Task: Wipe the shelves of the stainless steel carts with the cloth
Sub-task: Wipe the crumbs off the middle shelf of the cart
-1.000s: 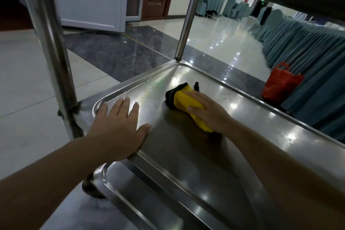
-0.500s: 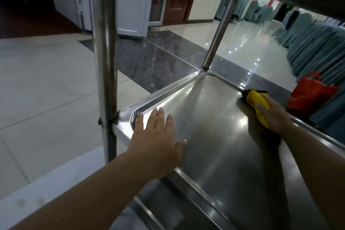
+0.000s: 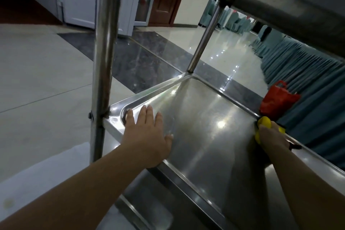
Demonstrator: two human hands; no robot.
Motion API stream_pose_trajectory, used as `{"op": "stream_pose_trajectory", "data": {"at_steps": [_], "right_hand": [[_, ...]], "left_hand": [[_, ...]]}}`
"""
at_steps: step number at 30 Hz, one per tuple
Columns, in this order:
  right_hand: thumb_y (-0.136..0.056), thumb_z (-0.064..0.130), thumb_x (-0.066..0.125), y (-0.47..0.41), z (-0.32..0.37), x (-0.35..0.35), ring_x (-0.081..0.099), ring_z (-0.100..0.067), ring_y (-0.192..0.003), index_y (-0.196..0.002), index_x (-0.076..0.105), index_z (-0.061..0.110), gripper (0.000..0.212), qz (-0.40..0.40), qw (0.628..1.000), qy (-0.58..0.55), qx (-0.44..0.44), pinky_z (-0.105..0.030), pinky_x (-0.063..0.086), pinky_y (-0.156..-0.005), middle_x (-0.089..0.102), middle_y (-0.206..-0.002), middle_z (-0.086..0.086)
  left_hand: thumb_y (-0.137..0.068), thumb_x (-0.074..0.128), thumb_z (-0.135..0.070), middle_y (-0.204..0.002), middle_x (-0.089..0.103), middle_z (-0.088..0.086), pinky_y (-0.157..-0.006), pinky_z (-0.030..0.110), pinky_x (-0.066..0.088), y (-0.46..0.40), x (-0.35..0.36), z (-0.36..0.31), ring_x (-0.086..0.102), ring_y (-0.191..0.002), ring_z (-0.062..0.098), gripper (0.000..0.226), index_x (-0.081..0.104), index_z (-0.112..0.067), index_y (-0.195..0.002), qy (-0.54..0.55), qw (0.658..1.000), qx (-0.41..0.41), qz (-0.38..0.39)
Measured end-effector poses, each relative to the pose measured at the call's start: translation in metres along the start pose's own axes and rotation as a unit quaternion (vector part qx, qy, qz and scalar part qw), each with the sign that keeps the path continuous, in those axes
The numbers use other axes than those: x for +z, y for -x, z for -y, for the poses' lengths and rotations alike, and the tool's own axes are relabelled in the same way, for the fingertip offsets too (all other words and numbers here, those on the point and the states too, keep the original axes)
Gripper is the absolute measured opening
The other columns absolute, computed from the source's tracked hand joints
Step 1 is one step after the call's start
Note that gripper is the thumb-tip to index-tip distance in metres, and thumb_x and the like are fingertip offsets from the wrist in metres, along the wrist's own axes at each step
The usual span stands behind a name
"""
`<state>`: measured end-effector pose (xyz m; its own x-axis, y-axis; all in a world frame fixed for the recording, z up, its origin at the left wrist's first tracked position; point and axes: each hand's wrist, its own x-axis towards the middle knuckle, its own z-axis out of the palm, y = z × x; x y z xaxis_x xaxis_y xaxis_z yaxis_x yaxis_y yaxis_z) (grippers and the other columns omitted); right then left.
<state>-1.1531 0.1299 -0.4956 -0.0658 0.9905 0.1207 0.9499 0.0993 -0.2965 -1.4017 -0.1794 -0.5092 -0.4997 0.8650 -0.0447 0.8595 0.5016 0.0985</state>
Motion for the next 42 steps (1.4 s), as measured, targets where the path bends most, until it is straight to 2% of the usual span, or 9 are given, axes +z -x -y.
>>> {"op": "stream_pose_trajectory", "data": {"at_steps": [3, 7, 14, 23, 28, 32, 35, 38, 42], "right_hand": [[-0.094, 0.05, 0.036, -0.003, 0.044, 0.013, 0.044, -0.044, -0.119, -0.107, 0.048, 0.028, 0.028, 0.003, 0.994, 0.014, -0.105, -0.056, 0.035, -0.102, 0.046, -0.13, -0.02], [-0.093, 0.062, 0.022, -0.018, 0.118, 0.036, 0.037, -0.041, -0.132, -0.137, 0.037, 0.038, 0.052, 0.08, 0.989, -0.046, -0.114, -0.061, 0.025, -0.109, 0.035, -0.149, -0.013], [-0.088, 0.071, 0.025, 0.002, 0.229, 0.07, 0.04, -0.034, -0.132, -0.137, 0.035, 0.047, 0.056, 0.141, 0.949, -0.102, -0.262, -0.058, 0.028, -0.109, 0.039, -0.148, -0.002], [-0.1, 0.039, 0.043, 0.092, 0.181, 0.05, 0.034, -0.025, -0.138, -0.145, 0.03, 0.045, 0.047, 0.185, 0.894, -0.072, -0.402, -0.049, 0.028, -0.112, 0.032, -0.154, 0.002], [-0.096, 0.058, 0.036, 0.155, 0.067, 0.008, 0.022, -0.013, -0.143, -0.126, 0.013, 0.077, 0.043, 0.185, 0.906, -0.07, -0.374, -0.043, 0.021, -0.117, 0.019, -0.159, 0.014], [-0.095, 0.052, 0.038, 0.172, 0.014, -0.018, 0.023, -0.015, -0.145, -0.132, 0.017, 0.065, 0.045, 0.168, 0.934, -0.084, -0.304, -0.042, 0.022, -0.117, 0.023, -0.158, 0.007], [-0.101, 0.045, 0.037, 0.168, 0.035, -0.01, 0.026, -0.022, -0.143, -0.146, 0.023, 0.046, 0.048, 0.119, 0.967, -0.057, -0.219, -0.046, 0.023, -0.115, 0.025, -0.158, 0.002], [-0.099, 0.05, 0.029, 0.183, 0.083, 0.006, 0.023, -0.032, -0.143, -0.148, 0.019, 0.045, 0.051, 0.092, 0.987, -0.026, -0.13, -0.061, 0.018, -0.112, 0.017, -0.161, 0.0], [-0.097, 0.05, 0.029, 0.231, 0.132, 0.021, 0.022, -0.037, -0.142, -0.146, 0.014, 0.048, 0.052, 0.095, 0.97, 0.0, -0.223, -0.064, 0.021, -0.108, 0.014, -0.161, -0.003]], "left_hand": [[-0.097, 0.01, -0.057, -0.16, -0.013, 0.017, -0.115, 0.057, -0.011, -0.001, 0.0, -0.001, -0.014, -0.147, 0.031, 0.073, -0.007, -0.013, -0.152, 0.002, 1.0, 0.0, 0.0], [-0.097, 0.011, -0.058, -0.159, -0.013, 0.017, -0.113, 0.056, -0.014, 0.002, 0.002, 0.0, -0.014, -0.147, 0.031, 0.073, -0.007, -0.014, -0.152, 0.014, 1.0, -0.003, -0.018], [-0.097, 0.014, -0.057, -0.159, -0.014, 0.018, -0.115, 0.056, -0.011, 0.007, 0.005, 0.005, -0.015, -0.147, 0.032, 0.073, -0.006, -0.014, -0.153, 0.014, 1.0, 0.005, -0.021], [-0.094, 0.017, -0.063, -0.162, -0.004, 0.012, -0.117, 0.055, -0.004, 0.003, 0.003, 0.008, -0.005, -0.149, 0.028, 0.08, -0.002, -0.012, -0.153, 0.036, 0.999, 0.0, -0.014], [-0.087, 0.017, -0.074, -0.161, 0.011, 0.012, -0.118, 0.052, 0.005, 0.008, 0.006, 0.011, 0.008, -0.148, 0.027, 0.093, 0.012, -0.009, -0.152, 0.063, 0.996, 0.015, -0.061], [-0.086, 0.022, -0.074, -0.159, 0.017, 0.013, -0.118, 0.05, 0.012, 0.013, 0.007, 0.013, 0.013, -0.146, 0.029, 0.092, 0.02, -0.008, -0.149, 0.046, 0.997, 0.038, -0.057], [-0.076, 0.006, -0.085, -0.157, 0.022, 0.012, -0.117, 0.049, 0.016, 0.024, 0.011, 0.022, 0.017, -0.145, 0.029, 0.106, 0.023, -0.009, -0.148, 0.035, 0.994, 0.089, -0.057], [-0.054, -0.011, -0.097, -0.158, 0.019, 0.011, -0.118, 0.048, 0.015, 0.034, 0.006, 0.03, 0.015, -0.146, 0.028, 0.132, 0.017, -0.011, -0.15, 0.046, 0.99, 0.127, -0.03], [-0.037, 0.003, -0.107, -0.162, 0.006, 0.011, -0.119, 0.047, 0.012, 0.036, -0.001, 0.035, 0.007, -0.148, 0.027, 0.15, 0.008, -0.01, -0.152, 0.017, 0.991, 0.136, 0.005]]}}
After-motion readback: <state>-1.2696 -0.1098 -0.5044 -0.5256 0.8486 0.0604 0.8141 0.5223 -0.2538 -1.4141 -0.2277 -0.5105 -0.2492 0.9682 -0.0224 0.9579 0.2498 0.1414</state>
